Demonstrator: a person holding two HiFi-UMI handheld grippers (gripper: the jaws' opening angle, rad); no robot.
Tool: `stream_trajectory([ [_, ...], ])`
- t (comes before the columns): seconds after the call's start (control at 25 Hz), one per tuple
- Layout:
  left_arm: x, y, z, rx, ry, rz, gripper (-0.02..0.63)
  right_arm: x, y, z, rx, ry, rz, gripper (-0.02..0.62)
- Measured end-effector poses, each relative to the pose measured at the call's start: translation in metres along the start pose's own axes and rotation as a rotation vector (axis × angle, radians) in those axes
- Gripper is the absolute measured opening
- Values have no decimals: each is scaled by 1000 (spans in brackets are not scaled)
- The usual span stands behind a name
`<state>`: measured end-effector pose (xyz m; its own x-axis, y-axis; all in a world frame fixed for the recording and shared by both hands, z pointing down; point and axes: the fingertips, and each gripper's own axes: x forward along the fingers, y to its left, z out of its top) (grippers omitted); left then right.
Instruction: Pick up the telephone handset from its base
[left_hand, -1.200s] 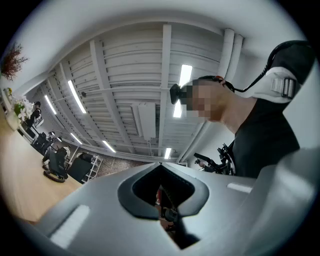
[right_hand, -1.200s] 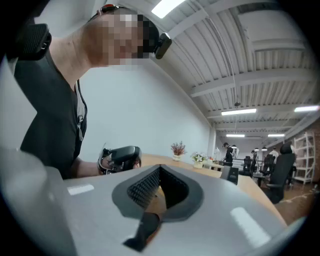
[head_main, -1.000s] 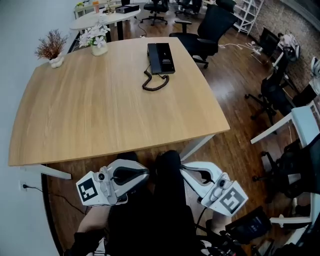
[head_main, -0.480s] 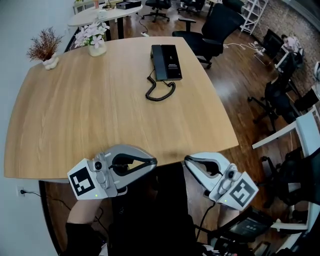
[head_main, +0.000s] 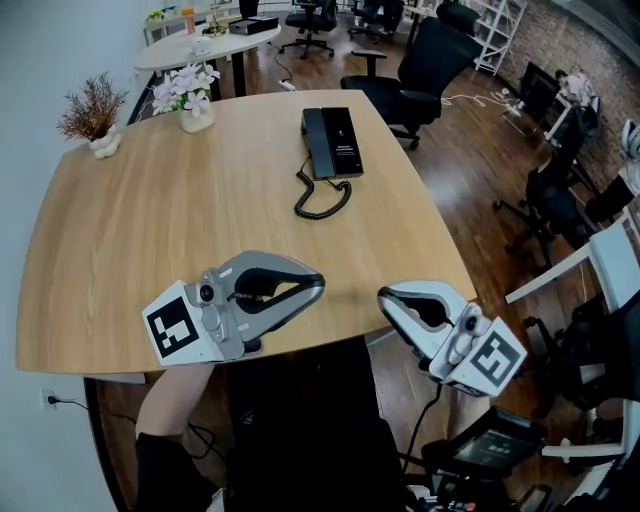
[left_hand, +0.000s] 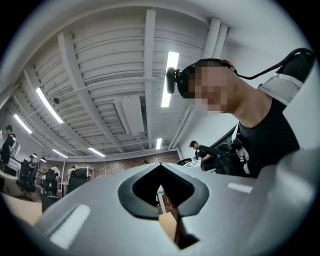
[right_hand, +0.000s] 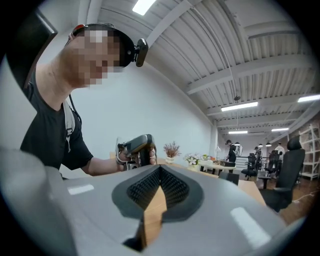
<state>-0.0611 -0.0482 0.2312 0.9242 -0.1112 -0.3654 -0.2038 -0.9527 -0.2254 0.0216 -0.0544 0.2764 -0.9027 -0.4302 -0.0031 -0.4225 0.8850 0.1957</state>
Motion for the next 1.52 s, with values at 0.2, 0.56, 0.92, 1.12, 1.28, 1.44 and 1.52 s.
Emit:
stream_trajectory([
  [0.2,4,21,26,159,76,-11,3,10,-31,14,-17,-16,-3,3],
  [0.56,11,170,64,257,56,211,3,37,-159,51,81,-149,-157,99],
  [0.92,-50,323,-83,-244,-129,614,3,85,-280,-33,228,-115,-368,107],
  [1.12,-64,334,-138,-280,-45,673,3,95,-321,-84,289,-54,-424,107],
  [1.28,-61,344,-143,-125,81,685,3,100,-354,-100,298,-58,-473,106],
  [1.44,-82,368,-147,63,201,871,3,104,-378,-107,305,-92,-510,106],
  [1.52,-89,373,-144,67,177,918,3,109,-382,-113,303,-99,-514,106],
])
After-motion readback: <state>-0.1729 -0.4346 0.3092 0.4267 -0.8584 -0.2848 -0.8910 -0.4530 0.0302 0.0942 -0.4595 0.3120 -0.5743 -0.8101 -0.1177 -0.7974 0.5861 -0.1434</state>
